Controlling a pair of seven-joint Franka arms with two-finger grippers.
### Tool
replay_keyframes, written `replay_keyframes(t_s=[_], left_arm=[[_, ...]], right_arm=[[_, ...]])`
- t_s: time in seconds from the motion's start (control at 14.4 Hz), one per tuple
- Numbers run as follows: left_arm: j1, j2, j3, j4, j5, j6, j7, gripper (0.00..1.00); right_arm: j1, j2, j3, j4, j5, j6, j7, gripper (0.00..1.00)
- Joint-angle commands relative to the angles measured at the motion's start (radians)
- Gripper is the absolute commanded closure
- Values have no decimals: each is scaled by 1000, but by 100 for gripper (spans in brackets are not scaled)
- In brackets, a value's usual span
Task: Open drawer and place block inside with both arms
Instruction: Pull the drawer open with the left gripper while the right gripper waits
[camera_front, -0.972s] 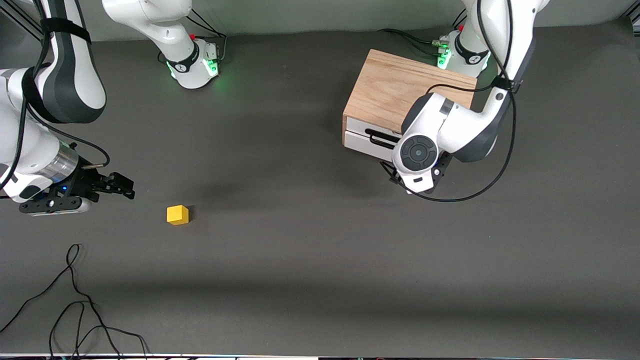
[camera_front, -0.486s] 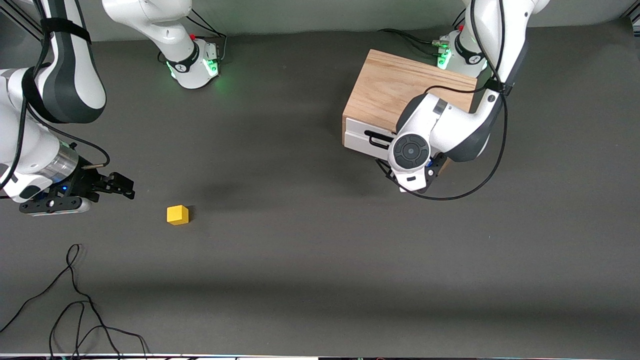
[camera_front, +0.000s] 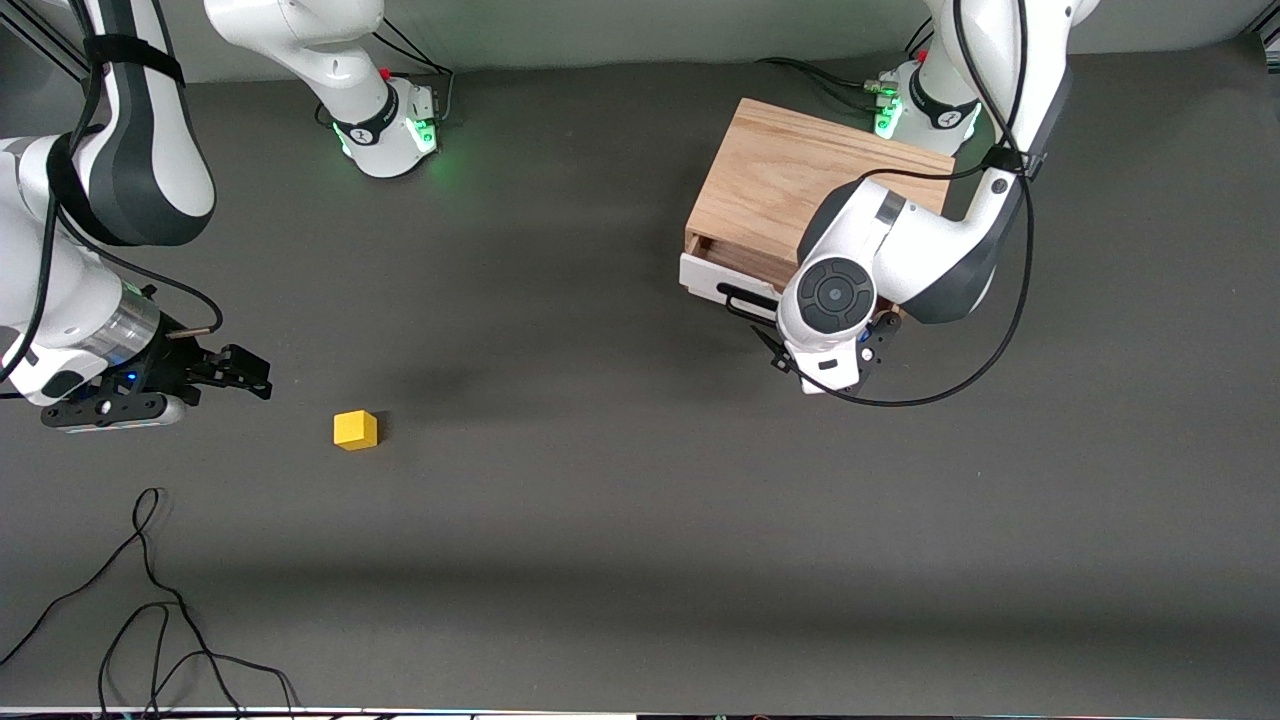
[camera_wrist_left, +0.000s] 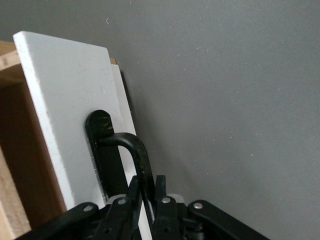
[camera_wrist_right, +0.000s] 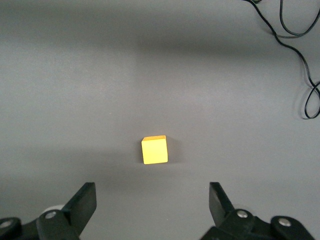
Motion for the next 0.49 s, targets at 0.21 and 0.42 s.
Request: replay_keyframes(t_s=[0.21, 0.42], left_arm=[[-8, 32, 9, 104, 38, -4, 62, 100], [-5, 32, 9, 127, 87, -2, 67, 100]], right_arm=[[4, 1, -8, 13, -11, -3, -34, 0], [4, 24, -8, 8, -12, 11, -34, 0]])
